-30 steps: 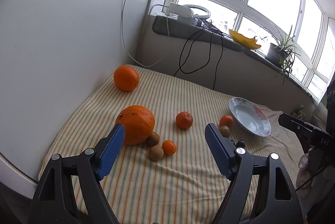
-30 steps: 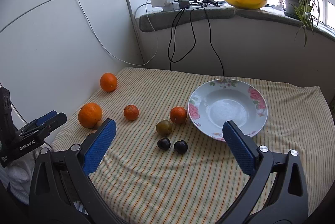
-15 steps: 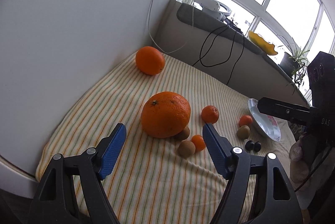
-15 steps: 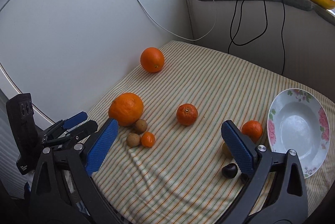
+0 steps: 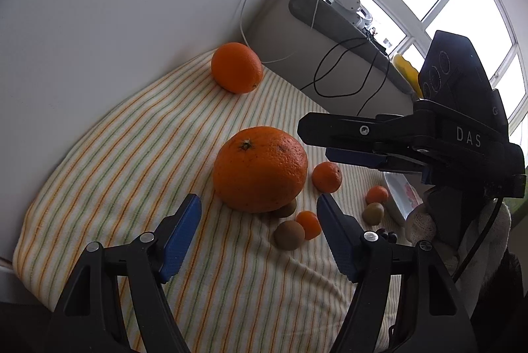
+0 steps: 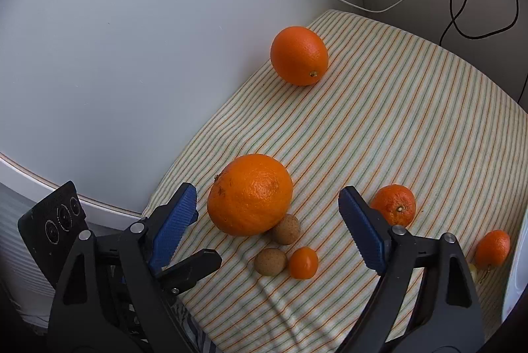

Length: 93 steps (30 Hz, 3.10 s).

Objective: Organize fruits
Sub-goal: 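Move the right gripper toward the large orange beside the kiwis, then close the right gripper on the large orange and lift it, then carry the large orange with the right gripper onto the white plate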

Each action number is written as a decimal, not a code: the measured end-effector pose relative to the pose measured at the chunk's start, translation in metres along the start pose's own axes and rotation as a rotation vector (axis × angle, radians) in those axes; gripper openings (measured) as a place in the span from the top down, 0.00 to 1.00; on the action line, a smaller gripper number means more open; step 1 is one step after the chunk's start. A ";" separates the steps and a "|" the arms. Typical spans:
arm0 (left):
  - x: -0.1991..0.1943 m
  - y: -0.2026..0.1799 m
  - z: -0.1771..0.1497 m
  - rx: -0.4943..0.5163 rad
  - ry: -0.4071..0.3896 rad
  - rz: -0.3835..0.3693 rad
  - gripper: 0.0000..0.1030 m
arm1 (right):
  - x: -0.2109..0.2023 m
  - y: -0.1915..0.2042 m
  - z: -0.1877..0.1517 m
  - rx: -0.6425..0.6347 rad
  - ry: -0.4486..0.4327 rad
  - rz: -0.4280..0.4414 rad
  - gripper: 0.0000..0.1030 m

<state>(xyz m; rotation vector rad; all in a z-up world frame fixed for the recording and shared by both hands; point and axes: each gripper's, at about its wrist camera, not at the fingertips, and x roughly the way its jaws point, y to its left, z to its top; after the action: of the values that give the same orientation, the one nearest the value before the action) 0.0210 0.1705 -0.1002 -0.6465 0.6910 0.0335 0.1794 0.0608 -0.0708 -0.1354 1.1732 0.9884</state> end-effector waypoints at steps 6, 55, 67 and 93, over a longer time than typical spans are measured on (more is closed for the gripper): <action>0.008 0.005 0.003 -0.045 0.019 -0.035 0.31 | 0.018 0.009 0.011 -0.025 0.053 -0.005 0.13; 0.049 -0.155 0.007 0.295 0.029 -0.096 0.42 | -0.116 -0.083 -0.041 0.137 -0.188 -0.001 0.35; 0.101 -0.228 -0.006 0.414 0.111 -0.165 0.42 | -0.160 -0.163 -0.073 0.250 -0.285 -0.058 0.35; 0.205 -0.299 -0.020 0.529 0.225 -0.112 0.46 | -0.162 -0.284 -0.091 0.366 -0.316 -0.156 0.35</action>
<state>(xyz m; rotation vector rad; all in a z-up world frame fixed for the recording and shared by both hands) 0.2397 -0.1182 -0.0730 -0.1784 0.8373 -0.3212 0.3099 -0.2523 -0.0876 0.2114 1.0153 0.6184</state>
